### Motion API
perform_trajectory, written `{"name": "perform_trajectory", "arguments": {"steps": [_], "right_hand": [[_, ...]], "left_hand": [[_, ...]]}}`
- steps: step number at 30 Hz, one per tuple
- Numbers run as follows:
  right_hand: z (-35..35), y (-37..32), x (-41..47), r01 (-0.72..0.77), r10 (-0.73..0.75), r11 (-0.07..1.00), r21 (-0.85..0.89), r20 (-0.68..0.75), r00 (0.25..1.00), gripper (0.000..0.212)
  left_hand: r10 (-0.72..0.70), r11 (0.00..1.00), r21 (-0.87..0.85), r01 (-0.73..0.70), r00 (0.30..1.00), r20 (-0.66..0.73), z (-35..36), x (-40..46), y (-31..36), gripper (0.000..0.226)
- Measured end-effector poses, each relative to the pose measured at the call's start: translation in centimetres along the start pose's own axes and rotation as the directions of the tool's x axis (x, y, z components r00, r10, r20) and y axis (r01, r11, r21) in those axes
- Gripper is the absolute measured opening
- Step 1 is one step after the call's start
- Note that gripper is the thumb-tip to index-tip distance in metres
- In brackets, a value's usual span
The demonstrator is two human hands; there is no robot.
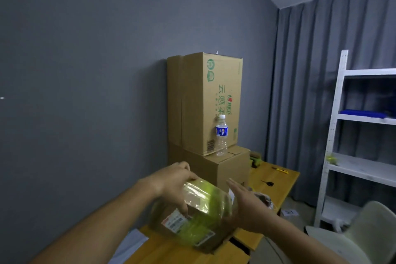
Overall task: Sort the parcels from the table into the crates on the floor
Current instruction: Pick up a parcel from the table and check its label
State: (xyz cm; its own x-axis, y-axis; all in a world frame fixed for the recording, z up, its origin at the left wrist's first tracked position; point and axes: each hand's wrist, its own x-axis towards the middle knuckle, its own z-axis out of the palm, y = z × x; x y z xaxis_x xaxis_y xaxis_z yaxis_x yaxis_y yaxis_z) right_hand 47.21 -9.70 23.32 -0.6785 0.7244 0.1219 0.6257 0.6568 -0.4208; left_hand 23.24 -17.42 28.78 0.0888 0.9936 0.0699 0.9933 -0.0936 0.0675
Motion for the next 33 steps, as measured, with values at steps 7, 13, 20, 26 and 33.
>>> {"name": "perform_trajectory", "arguments": {"steps": [7,13,20,26,33], "right_hand": [[0.9,1.5,-1.3,0.139,-0.144,0.983,0.118,0.035,0.989,0.110],[0.9,1.9,-2.1,0.178,-0.178,0.924,0.337,-0.032,0.984,0.078],[0.6,1.5,-3.2,0.055,-0.047,0.771,0.635,-0.030,0.998,0.055],[1.2,0.2,-3.9,-0.037,0.088,0.647,0.761,-0.027,0.996,0.057],[2.9,-2.2,-3.9,-0.025,0.183,0.521,0.853,-0.083,0.980,0.064]], "left_hand": [[0.121,0.980,0.145,-0.134,0.988,0.092,-2.5,1.5,4.7,0.094],[0.125,0.991,0.048,-0.126,0.992,0.020,-3.5,0.4,4.8,0.099],[-0.191,0.749,-0.661,0.040,0.969,-0.157,0.5,-1.3,0.5,0.132],[-0.350,0.097,-0.995,0.005,0.936,-0.029,7.9,-2.6,-0.6,0.132],[-0.174,-0.101,-0.995,-0.011,0.985,0.007,11.0,-4.5,-1.4,0.097]]}}
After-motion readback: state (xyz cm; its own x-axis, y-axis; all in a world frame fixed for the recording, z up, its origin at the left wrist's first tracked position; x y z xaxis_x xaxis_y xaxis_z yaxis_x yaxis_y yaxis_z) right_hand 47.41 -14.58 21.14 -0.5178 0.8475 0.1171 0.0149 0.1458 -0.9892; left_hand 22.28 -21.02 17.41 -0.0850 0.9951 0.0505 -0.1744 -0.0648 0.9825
